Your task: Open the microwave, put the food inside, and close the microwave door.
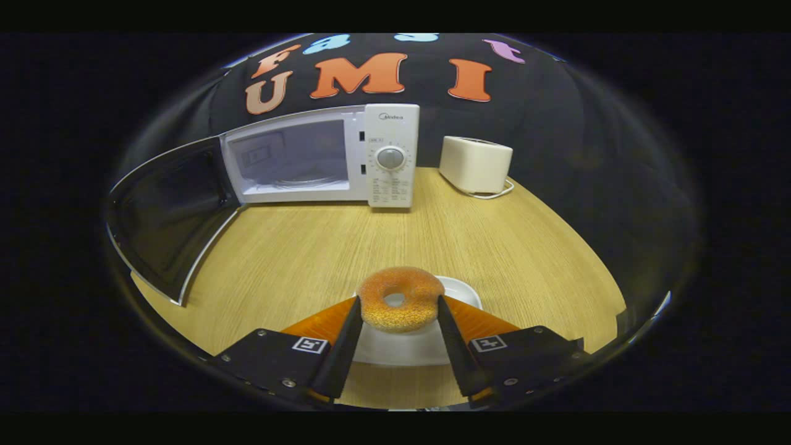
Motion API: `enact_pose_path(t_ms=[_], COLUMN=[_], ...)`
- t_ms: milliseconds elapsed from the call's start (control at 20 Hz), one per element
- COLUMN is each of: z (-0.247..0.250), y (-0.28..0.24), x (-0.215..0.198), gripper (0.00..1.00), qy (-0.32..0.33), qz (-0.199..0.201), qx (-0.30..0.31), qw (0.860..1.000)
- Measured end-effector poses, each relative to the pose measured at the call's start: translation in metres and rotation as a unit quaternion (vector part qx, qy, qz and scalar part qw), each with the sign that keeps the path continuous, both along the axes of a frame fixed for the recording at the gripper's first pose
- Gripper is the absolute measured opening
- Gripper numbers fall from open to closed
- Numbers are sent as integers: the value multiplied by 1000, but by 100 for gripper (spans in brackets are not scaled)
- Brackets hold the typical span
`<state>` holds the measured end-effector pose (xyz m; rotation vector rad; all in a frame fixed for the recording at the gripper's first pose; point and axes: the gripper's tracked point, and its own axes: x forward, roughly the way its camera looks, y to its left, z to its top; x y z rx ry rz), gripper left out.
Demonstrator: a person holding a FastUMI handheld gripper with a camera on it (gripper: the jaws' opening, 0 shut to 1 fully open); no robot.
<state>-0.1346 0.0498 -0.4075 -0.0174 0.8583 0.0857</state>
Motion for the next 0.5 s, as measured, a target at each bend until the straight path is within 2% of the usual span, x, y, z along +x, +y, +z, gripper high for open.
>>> enact_pose_path(t_ms=[300,500], z=[32,35], y=[65,108], x=[45,76], gripper=[69,70], qy=[-40,-47], qz=[28,43], qx=[26,38], qw=[998,997])
